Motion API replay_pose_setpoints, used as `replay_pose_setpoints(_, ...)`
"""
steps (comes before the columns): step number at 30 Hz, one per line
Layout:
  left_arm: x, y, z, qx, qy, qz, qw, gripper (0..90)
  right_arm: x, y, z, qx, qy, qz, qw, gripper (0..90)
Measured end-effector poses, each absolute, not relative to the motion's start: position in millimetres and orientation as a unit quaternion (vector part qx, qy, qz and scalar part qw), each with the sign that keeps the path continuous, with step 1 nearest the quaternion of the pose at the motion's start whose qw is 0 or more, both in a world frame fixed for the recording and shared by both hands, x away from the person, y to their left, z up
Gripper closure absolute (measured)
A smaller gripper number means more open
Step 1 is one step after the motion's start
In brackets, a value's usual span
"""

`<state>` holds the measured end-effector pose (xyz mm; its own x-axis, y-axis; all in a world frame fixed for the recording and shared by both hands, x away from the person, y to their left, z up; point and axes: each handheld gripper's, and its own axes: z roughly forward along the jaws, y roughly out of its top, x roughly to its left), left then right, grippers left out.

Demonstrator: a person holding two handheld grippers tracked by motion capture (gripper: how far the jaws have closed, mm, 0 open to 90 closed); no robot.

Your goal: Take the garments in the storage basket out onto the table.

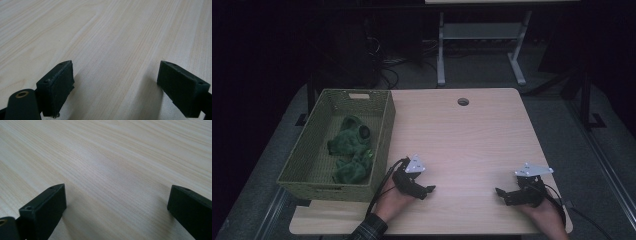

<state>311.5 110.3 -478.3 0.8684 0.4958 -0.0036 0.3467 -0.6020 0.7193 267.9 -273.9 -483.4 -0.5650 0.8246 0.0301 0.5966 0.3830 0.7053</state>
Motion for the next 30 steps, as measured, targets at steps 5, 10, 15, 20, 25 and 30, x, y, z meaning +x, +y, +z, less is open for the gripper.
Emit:
replay_pose_setpoints(5, 311.5, 109.2, -477.9, 0.889, 0.241, 0.099, 0.376, 13.1, 268.0, -273.9, -483.4, 0.436, 0.815, 0.344, 0.166, 1.8)
replay_pose_setpoints(10, 311.5, 108.4, -474.3, 0.894, 0.242, 0.097, 0.365, 13.6, 268.0, -273.9, -483.4, 0.436, 0.815, 0.344, 0.166, 1.8)
replay_pose_setpoints(15, 312.7, 109.2, -466.4, 0.889, 0.244, 0.095, 0.375, 13.6, 268.0, -273.9, -483.4, 0.436, 0.815, 0.344, 0.166, 1.8)
replay_pose_setpoints(20, 314.7, 110.5, -459.3, 0.888, 0.242, 0.099, 0.379, 13.6, 268.0, -273.9, -483.4, 0.436, 0.815, 0.344, 0.166, 1.8)
replay_pose_setpoints(25, 315.6, 110.6, -454.3, 0.887, 0.246, 0.093, 0.379, 13.9, 268.0, -273.9, -483.4, 0.436, 0.815, 0.344, 0.166, 1.8)
replay_pose_setpoints(30, 314.7, 109.6, -445.1, 0.889, 0.241, 0.097, 0.377, 13.9, 268.0, -274.0, -483.4, 0.436, 0.815, 0.344, 0.166, 1.8)
